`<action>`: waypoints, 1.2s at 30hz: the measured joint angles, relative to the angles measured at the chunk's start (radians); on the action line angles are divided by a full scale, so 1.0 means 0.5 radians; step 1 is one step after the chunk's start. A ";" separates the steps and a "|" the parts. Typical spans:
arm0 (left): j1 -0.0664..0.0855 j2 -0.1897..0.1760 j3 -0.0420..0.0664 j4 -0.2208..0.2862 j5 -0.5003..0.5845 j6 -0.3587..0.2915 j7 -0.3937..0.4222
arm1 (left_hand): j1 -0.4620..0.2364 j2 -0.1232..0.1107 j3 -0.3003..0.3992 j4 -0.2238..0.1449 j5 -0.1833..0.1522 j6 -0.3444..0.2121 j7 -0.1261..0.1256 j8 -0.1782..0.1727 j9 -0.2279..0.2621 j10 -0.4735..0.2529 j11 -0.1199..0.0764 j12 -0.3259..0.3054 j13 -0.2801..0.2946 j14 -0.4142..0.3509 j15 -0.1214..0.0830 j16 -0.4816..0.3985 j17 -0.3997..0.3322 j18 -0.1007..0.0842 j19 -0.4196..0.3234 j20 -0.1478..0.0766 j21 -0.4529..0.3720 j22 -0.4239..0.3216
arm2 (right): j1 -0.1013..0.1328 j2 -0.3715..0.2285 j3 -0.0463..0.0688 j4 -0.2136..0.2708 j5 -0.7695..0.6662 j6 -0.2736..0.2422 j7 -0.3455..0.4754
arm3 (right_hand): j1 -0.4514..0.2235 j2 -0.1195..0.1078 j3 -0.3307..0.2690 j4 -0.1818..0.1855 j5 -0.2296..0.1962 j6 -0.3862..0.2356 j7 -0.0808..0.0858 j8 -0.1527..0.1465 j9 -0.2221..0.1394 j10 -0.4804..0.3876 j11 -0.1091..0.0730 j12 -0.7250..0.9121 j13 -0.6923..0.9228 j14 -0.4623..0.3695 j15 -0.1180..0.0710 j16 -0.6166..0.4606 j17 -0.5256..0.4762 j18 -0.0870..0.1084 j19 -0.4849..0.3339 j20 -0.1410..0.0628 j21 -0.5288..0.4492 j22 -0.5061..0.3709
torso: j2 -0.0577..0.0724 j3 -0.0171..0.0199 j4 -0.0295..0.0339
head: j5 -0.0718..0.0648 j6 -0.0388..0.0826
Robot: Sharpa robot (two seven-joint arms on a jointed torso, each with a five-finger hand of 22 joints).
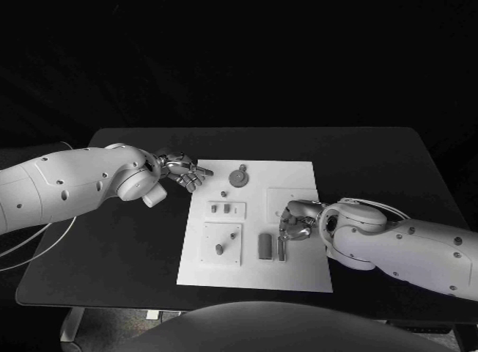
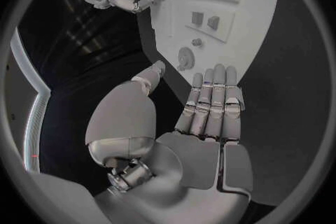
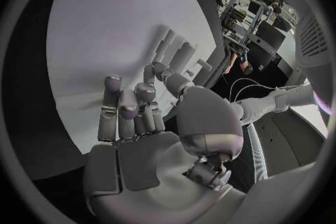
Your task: Assemble the parts on the task board
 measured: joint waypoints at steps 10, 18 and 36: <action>0.000 0.000 -0.001 -0.025 0.008 -0.046 0.062 | 0.018 0.003 -0.007 0.007 0.000 0.000 0.000 0.000 0.000 0.001 0.001 0.000 0.000 0.006 -0.006 -0.008 0.006 0.002 0.000 0.000 0.000 0.000 | 0.009 -0.116 0.010 0.022 0.085 -0.208 0.126 | -0.022 -0.123 -0.008 0.009 0.000 -0.089 0.047 -0.058 -0.013 -0.025 0.025 -0.029 -0.017 -0.003 -0.002 -0.021 -0.010 0.000 0.000 0.000 -0.001 0.000 | -0.001 0.0012 -0.002 | 0.000 0.000; 0.000 0.009 -0.001 -0.069 0.137 -0.161 0.264 | 0.085 0.051 -0.062 -0.006 0.000 0.000 0.000 0.000 -0.003 0.043 -0.015 0.003 0.006 0.018 -0.018 -0.024 0.013 0.021 0.008 -0.007 0.000 -0.006 | 0.052 -0.137 0.117 -0.008 0.244 -0.435 0.312 | -0.066 -0.212 -0.010 0.039 0.000 -0.174 0.089 -0.107 -0.024 -0.070 0.077 -0.111 -0.065 -0.055 -0.009 -0.101 -0.041 -0.001 -0.040 0.040 -0.064 0.000 | -0.003 0.0027 -0.006 | -0.002 0.005; 0.001 0.125 0.034 -0.238 0.680 -0.305 0.828 | 0.221 0.189 -0.199 -0.150 0.000 -0.060 -0.009 -0.066 -0.047 -0.081 0.022 -0.025 -0.102 -0.182 0.093 -0.396 -0.119 0.034 -0.286 0.093 -0.016 -0.203 | 0.064 0.207 0.350 -1.010 0.993 -0.497 1.048 | -0.064 -0.114 0.048 0.008 0.000 -0.428 0.241 -0.215 -0.078 -0.347 0.256 -1.111 -0.901 -0.486 0.250 -1.138 -0.447 -0.078 -0.644 0.279 -0.692 -0.257 | -0.059 0.0082 -0.020 | -0.043 0.330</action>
